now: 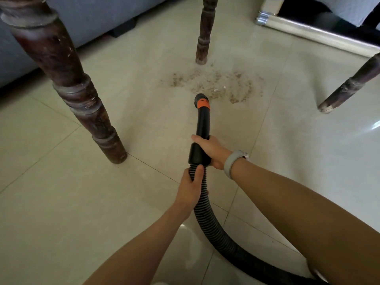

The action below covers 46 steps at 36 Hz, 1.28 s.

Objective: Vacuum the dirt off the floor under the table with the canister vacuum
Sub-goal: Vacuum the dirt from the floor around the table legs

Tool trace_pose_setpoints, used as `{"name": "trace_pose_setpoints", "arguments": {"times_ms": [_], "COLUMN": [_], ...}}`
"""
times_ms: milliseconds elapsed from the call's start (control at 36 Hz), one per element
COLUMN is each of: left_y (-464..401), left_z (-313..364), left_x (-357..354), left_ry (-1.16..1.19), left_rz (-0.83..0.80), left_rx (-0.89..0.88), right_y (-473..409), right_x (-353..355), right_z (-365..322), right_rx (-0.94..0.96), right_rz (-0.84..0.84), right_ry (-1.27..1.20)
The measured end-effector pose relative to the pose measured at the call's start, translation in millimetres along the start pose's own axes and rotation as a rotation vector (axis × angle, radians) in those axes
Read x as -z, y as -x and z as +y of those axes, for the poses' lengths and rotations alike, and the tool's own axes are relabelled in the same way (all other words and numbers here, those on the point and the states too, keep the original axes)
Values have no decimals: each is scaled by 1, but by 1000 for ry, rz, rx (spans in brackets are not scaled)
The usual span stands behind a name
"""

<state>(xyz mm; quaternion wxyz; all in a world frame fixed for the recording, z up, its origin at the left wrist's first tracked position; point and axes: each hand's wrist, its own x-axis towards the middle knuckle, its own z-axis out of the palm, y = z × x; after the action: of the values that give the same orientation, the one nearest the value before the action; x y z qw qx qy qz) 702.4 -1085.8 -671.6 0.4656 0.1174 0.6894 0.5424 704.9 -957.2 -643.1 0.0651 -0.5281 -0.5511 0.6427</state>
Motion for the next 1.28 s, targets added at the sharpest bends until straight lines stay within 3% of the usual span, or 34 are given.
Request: {"name": "trace_pose_setpoints", "arguments": {"times_ms": [194, 333, 417, 556, 639, 778, 1000, 1278], "left_y": [-17, -25, -27, -23, -27, -39, -61, -63], "left_z": [18, 30, 28, 23, 25, 40, 77, 75], "left_x": [16, 26, 33, 50, 59, 67, 74, 58], "left_ry": [-307, -251, -134, 299, 396, 351, 207, 95], "left_rz": [207, 280, 216, 5, -25, -18, -86, -142], "left_rx": [-128, -115, -75, 99, 101, 52, 111, 127], "right_y": [-9, -15, -17, -20, -23, -29, -37, -44], "right_x": [-24, -39, -44, -70, -84, -94, -85, -56], "right_z": [-17, -42, -46, -50, -56, -75, -104, -90], "right_rx": [-3, -3, 29, 88, 117, 117, 7, -1], "right_rz": [136, 121, 66, 5, -20, -45, -5, 43], "right_ry": [-45, -53, -33, 96, 192, 255, 116, 84]}}
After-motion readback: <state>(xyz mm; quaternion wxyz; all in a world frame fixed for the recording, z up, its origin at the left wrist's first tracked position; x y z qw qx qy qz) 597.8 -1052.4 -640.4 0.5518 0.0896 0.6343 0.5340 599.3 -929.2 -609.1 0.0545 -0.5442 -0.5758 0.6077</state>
